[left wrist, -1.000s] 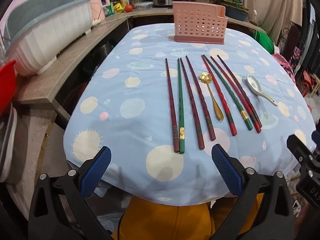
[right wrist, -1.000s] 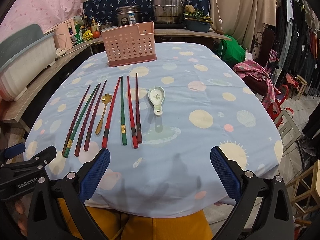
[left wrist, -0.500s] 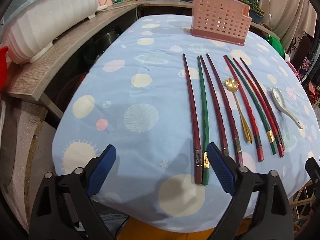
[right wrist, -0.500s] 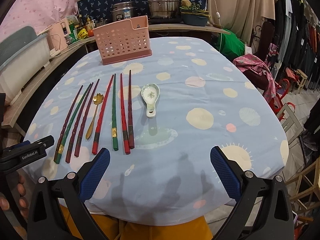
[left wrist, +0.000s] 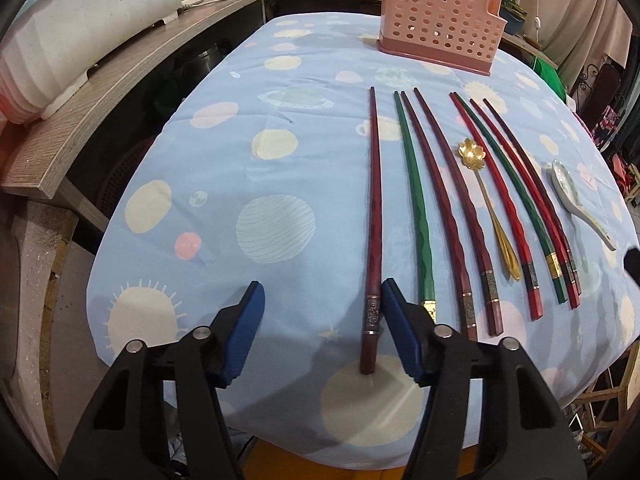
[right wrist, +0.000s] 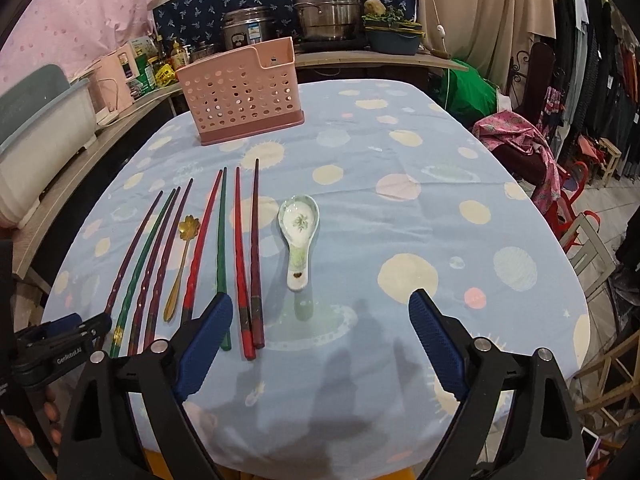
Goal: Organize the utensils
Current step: 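Grasp and lift the white spoon with the right tool while the left tool grasps the dark red chopstick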
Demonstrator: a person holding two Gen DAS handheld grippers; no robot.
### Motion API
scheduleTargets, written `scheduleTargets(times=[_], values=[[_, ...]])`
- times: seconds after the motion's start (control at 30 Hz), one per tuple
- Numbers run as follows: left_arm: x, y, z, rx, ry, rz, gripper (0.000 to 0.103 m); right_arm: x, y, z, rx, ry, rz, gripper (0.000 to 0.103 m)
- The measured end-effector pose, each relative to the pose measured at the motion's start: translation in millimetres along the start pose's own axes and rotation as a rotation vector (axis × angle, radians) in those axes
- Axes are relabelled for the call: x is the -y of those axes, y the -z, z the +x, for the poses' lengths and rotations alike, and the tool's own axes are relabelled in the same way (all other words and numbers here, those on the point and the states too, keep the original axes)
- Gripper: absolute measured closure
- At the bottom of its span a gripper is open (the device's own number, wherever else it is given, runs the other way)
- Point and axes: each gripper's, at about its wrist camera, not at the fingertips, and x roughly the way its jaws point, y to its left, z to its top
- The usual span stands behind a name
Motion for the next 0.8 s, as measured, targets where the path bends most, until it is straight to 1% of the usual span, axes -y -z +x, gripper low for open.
scheduleTargets(times=[0.03,0.07,0.1,0.13,0.17,0.2,0.23,0.3,0.37,0.53,0.6,0.67,0.8], values=[[-0.5,-0.2,0.0,0.001,0.002,0.001,0.053,2.0,-4.1,3.4,-0.002,-0.013,0.013,0.029],[-0.8,-0.7,-0.3,0.003,0.003,0.003,0.056,4.2,-8.1,7.6,-0.004,-0.027,0.025,0.034],[-1.3,-0.9,-0.6,0.004,0.006,0.003,0.062,6.1,-11.7,12.2,-0.008,-0.04,0.036,0.041],[-1.3,-1.2,-1.0,0.005,0.01,0.005,0.068,7.7,-14.5,17.5,-0.016,-0.049,0.044,0.045],[-1.3,-1.4,-1.2,0.006,0.014,0.008,0.07,9.0,-17.1,23.5,-0.028,-0.063,0.051,0.054],[-1.3,-1.3,-1.5,0.006,0.016,0.009,0.075,9.9,-18.9,29.3,-0.04,-0.078,0.058,0.061],[-0.7,-1.3,-1.6,0.007,0.017,0.013,0.077,10.5,-19.5,34.9,-0.053,-0.092,0.066,0.065],[-0.1,-0.8,-1.7,0.01,0.012,0.019,0.077,12.3,-20.1,44.2,-0.075,-0.118,0.083,0.076],[0.7,-0.4,-1.6,0.013,0.007,0.025,0.077,12.4,-19.6,50.5,-0.087,-0.126,0.086,0.08],[1.1,-0.6,-1.2,0.014,0.007,0.026,0.077,10.5,-12.0,61.2,-0.122,-0.128,0.076,0.083],[1.1,-0.3,-1.3,0.014,0.006,0.027,0.077,8.6,-8.0,64.3,-0.131,-0.134,0.071,0.087],[1.4,0.2,-1.3,0.017,0.004,0.028,0.076,5.7,-5.2,63.2,-0.117,-0.112,0.05,0.09],[1.6,0.9,-1.7,0.02,0.005,0.03,0.077,-0.6,-1.5,60.8,-0.096,-0.088,0.006,0.092]])
